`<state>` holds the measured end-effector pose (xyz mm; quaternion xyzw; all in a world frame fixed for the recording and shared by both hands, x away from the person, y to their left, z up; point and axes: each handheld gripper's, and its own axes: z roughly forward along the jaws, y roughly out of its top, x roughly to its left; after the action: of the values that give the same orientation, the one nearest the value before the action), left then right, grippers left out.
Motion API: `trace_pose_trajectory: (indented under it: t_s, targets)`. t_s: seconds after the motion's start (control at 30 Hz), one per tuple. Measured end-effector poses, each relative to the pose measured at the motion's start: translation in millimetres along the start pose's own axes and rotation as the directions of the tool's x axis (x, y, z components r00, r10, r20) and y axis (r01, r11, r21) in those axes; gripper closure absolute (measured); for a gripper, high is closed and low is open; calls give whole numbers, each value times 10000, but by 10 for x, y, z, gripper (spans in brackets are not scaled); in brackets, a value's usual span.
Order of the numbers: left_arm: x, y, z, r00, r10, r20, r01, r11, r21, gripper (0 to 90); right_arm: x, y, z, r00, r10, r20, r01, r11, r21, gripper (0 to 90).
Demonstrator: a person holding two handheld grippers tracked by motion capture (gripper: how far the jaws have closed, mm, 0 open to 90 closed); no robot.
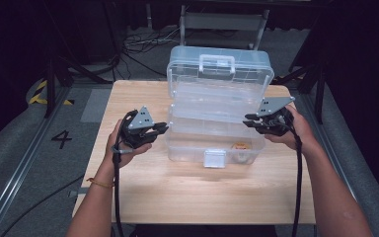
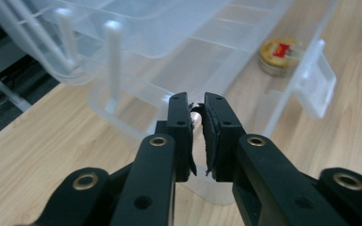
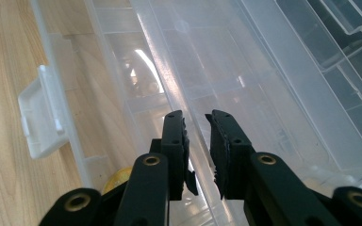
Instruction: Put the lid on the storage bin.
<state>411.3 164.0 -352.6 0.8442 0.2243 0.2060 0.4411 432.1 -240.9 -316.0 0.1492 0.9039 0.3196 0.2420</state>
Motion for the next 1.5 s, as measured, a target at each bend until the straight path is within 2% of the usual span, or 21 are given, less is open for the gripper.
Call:
trace_pose_trajectory:
  t_s: [0.2,0.4,0.43,0.5,0.57,0.63,0.7,0.77,0.9,1.13,1.27,1.5]
  targets:
    - [173,54,21,9967,-758,-298,734,9945,-746,828,3,2,-20,9999,-74,69,74,10000,22,779]
    - [276,166,63,9964,-722,-452,676,9931,-960,869,29,3,-21,9999,-109,106,108,9999,98,781]
    - [310,229,85,9965,-620,-563,564,9937,-967,880,35,0,-22,9999,-112,107,111,9999,111,782]
    - [354,302,119,9971,-572,-497,528,9949,-856,894,44,-3,-20,9999,-109,115,108,9999,94,782]
    - [377,363,144,9963,-463,-728,406,9961,-782,898,56,-4,-19,9999,-133,106,131,9998,129,782]
    - [415,427,166,9960,-564,-699,504,9951,-851,898,67,-4,-20,9998,-156,114,154,9997,183,784]
    - [444,486,186,9941,-631,-880,548,9941,-936,898,76,-8,-21,9998,-161,112,159,9997,203,783]
    - [475,534,205,9939,-758,-798,670,9920,-1072,897,86,-17,-21,9999,-146,37,145,9997,216,784]
    - [499,611,244,9903,-958,-1010,838,9895,-1175,892,104,-29,-23,9998,-175,45,174,9996,213,783]
    - [521,662,288,9870,-958,-1294,814,9903,-1128,887,107,-62,-61,9999,-108,-36,108,9997,235,789]
    - [510,662,286,9888,-969,-1134,844,9903,-1104,892,101,-121,-107,10000,-35,-50,36,9998,189,793]
    - [486,649,231,9919,-726,-1039,623,9932,-987,894,144,-219,-200,9991,167,386,-168,9999,5,810]
